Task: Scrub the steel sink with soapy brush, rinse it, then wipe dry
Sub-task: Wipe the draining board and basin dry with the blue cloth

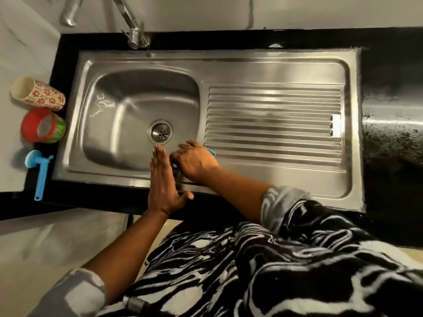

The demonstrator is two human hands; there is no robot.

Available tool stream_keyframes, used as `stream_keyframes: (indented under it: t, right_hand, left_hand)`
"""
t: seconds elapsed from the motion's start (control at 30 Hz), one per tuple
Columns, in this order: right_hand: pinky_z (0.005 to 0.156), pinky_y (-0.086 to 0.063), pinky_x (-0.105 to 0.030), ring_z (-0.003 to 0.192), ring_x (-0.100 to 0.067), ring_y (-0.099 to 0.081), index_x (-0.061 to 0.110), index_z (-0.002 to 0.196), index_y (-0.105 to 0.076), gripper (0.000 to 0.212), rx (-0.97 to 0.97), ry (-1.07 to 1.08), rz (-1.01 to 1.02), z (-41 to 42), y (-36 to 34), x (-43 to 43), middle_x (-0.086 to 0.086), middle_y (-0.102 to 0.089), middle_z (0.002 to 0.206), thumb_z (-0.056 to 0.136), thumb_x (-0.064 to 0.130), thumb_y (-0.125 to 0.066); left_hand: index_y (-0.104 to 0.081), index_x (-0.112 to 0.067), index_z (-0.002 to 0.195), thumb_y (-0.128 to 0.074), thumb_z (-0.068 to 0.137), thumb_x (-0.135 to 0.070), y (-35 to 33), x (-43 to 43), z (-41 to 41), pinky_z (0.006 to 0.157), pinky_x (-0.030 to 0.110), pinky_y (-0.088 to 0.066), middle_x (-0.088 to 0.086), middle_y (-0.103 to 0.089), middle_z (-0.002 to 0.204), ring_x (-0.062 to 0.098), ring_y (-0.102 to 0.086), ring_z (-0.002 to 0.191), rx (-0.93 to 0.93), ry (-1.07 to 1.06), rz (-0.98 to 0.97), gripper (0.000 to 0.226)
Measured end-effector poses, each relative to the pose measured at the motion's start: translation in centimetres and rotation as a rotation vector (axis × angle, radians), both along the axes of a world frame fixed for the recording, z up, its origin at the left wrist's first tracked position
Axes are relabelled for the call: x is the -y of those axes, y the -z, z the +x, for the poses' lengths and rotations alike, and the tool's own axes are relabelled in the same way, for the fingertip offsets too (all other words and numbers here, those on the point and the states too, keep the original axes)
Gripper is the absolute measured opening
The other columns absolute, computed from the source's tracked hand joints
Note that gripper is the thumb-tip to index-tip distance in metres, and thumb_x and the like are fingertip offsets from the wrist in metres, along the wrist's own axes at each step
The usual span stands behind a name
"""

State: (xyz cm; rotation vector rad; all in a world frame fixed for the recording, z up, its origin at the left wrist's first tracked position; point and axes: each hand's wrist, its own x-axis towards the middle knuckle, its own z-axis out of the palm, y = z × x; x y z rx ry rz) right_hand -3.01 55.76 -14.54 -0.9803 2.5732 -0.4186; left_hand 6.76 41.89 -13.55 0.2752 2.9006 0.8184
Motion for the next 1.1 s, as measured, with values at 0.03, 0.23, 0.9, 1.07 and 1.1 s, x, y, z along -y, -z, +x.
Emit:
stream_keyframes:
  t: [0.03, 0.23, 0.9, 1.07, 1.1]
  right_hand:
    - [0.101, -0.043, -0.037, 0.119, -0.025, -0.063, 0.026, 0.130, -0.061, 0.033, 0.073, 0.134, -0.094, -0.1, -0.6, 0.1, -0.004, -0.071, 0.118, 0.104, 0.033, -0.041]
    - [0.072, -0.049, -0.018, 0.082, 0.000, -0.062, 0.029, 0.116, -0.060, 0.013, 0.651, 0.962, -0.937, -2.6, -7.2, -8.8, 0.009, -0.063, 0.098, 0.108, 0.030, -0.050]
    - [0.128, -0.007, -0.050, 0.157, -0.034, 0.005, 0.027, 0.165, 0.000, 0.064, -0.170, 1.086, 0.161, 2.4, 1.6, -23.5, -0.015, 0.007, 0.171, 0.107, 0.037, -0.026]
    - [0.128, 0.002, -0.048, 0.156, -0.033, 0.015, 0.023, 0.165, 0.003, 0.077, -0.133, 0.876, 0.004, 0.3, 1.7, -9.6, -0.015, 0.014, 0.169, 0.100, 0.024, -0.039]
    - [0.127, 0.003, -0.049, 0.156, -0.033, 0.018, 0.025, 0.164, 0.006, 0.077, -0.101, 0.840, -0.012, 0.0, 1.5, -6.9, -0.013, 0.017, 0.169, 0.101, 0.027, -0.037]
  left_hand:
    - [0.004, 0.010, 0.163, -0.019, 0.074, -0.104, 0.1, -0.1, 0.2, 0.130, 0.061, -0.001, 0.027, 0.013, 0.173, 0.041, 0.008, 0.163, 0.001, 0.002, -0.009, 0.147]
    - [0.003, 0.006, 0.165, -0.019, 0.089, -0.093, 0.8, 0.4, -0.4, 0.131, 0.059, -0.003, 0.024, 0.009, 0.174, 0.037, 0.006, 0.163, 0.011, -0.013, -0.076, 0.126]
    - [0.006, -0.005, 0.168, -0.024, 0.095, -0.086, 1.6, -1.4, -3.4, 0.133, 0.047, -0.004, 0.014, 0.009, 0.176, 0.024, 0.010, 0.164, 0.108, 0.078, -0.242, 0.113]
    - [0.007, -0.004, 0.167, -0.017, 0.091, -0.091, 1.7, -1.3, -3.8, 0.133, 0.051, -0.005, 0.016, 0.012, 0.176, 0.028, 0.009, 0.164, 0.073, 0.093, -0.181, 0.119]
    - [0.007, -0.003, 0.167, -0.015, 0.090, -0.092, 1.6, -1.4, -3.8, 0.133, 0.051, -0.004, 0.017, 0.012, 0.176, 0.029, 0.009, 0.164, 0.069, 0.085, -0.159, 0.120]
